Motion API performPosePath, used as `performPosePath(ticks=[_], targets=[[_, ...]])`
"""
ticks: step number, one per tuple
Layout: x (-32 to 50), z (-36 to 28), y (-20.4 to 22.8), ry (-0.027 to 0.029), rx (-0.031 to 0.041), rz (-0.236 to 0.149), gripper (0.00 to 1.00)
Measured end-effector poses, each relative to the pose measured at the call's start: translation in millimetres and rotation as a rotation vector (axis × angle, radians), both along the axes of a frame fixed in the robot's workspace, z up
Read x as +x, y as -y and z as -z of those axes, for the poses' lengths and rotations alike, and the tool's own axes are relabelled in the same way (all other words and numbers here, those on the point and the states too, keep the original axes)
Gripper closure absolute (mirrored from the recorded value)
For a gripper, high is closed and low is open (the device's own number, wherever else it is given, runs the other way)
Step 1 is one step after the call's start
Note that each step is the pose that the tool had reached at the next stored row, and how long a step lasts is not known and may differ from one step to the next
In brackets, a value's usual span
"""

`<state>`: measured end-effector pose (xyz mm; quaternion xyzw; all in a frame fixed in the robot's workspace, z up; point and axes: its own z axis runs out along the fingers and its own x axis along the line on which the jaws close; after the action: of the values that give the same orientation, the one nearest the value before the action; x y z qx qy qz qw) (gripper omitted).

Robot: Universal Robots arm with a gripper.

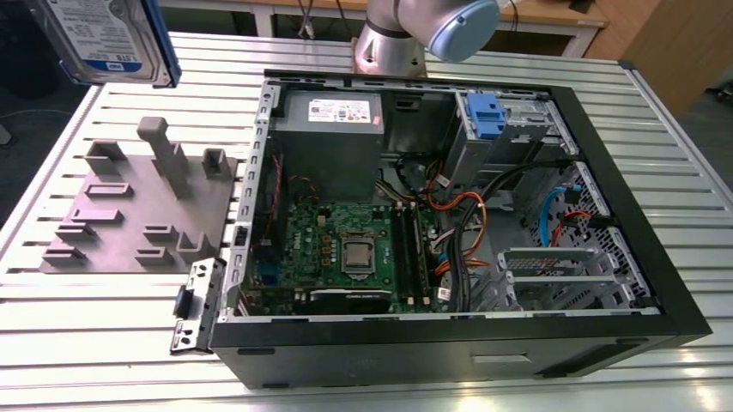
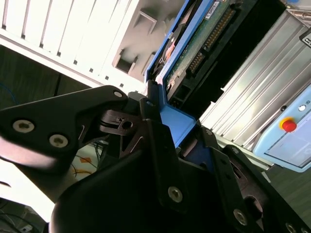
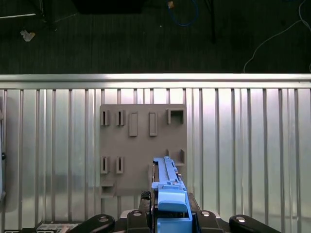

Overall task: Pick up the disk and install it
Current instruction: 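Pick up the disk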

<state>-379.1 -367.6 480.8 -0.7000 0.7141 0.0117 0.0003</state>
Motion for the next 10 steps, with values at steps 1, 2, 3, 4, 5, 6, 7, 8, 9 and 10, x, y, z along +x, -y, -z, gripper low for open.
performPosePath(ticks=[1, 2, 3, 4, 5, 6, 7, 8, 9, 10], targets=[[1.3, 0.0, 0.0, -0.0001, 0.0000, 0.000, 0.64], [2.6, -0.1, 0.0, -0.0001, -0.0001, 0.000, 0.64], [3.8, -0.1, 0.0, -0.0001, -0.0001, 0.000, 0.64], [4.9, -0.1, 0.0, -0.0001, -0.0001, 0.000, 0.64], [6.3, 0.0, 0.0, -0.0001, 0.0000, 0.000, 0.64], [8.2, 0.0, 0.0, 0.0000, 0.0000, 0.000, 0.64], [9.9, 0.0, 0.0, 0.0000, 0.0000, 0.000, 0.64], [11.4, 0.0, 0.0, -0.0001, 0.0000, 0.000, 0.64], [12.7, 0.0, 0.0, 0.0000, 0.0000, 0.000, 0.64], [13.9, 0.0, 0.0, 0.0000, 0.0000, 0.000, 0.64]])
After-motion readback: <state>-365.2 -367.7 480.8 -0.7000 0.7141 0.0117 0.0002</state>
